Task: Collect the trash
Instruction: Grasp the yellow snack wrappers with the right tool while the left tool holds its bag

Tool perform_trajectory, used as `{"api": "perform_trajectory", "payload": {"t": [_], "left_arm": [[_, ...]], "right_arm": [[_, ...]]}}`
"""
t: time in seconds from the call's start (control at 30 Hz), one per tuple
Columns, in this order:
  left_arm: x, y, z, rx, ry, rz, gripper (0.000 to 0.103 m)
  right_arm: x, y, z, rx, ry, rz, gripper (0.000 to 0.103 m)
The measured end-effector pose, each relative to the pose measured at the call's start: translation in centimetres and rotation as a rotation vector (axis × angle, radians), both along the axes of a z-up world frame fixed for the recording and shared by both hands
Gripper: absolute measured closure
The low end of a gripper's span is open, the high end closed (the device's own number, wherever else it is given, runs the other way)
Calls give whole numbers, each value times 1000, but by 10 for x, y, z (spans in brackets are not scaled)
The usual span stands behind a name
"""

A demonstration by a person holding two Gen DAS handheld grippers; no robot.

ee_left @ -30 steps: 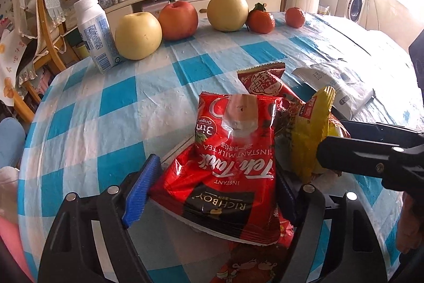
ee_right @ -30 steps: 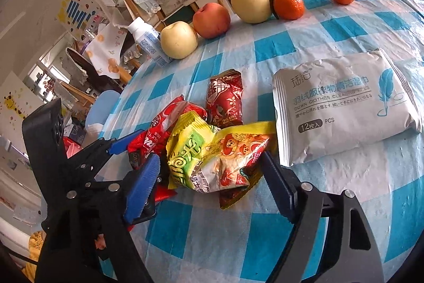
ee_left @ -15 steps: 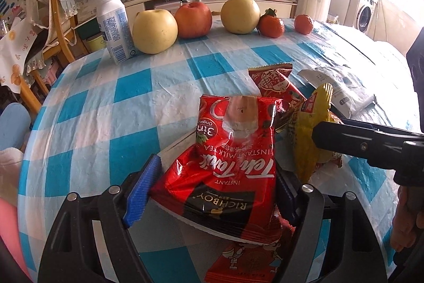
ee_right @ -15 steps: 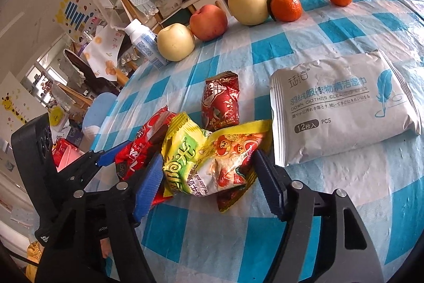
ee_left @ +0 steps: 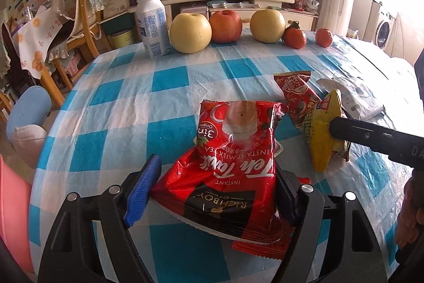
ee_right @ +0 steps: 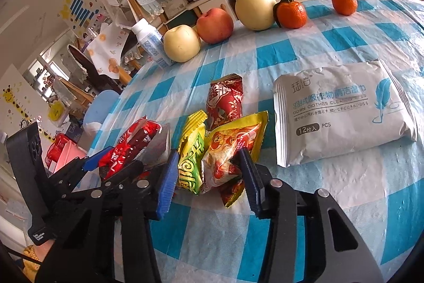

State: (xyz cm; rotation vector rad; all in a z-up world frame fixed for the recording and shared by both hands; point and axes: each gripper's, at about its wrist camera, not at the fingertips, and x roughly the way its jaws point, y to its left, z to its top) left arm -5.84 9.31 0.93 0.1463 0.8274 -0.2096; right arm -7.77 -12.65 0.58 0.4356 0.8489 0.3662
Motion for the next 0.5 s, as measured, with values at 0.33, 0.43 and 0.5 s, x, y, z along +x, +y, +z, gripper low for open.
{"api": "perform_trajectory", "payload": {"t": [0.33,0.43,0.5], "left_arm": [[-19,25,6,13,-32,92,25],[-25,33,7,21,-44,114,25],[-28,39,8,27,-54,126,25]], "right_arm": [[-5,4,6,-23,-31,16,67],[-7,6,8,-35,-45,21,70],[-9,7,10,-44,-54,25,72]]}}
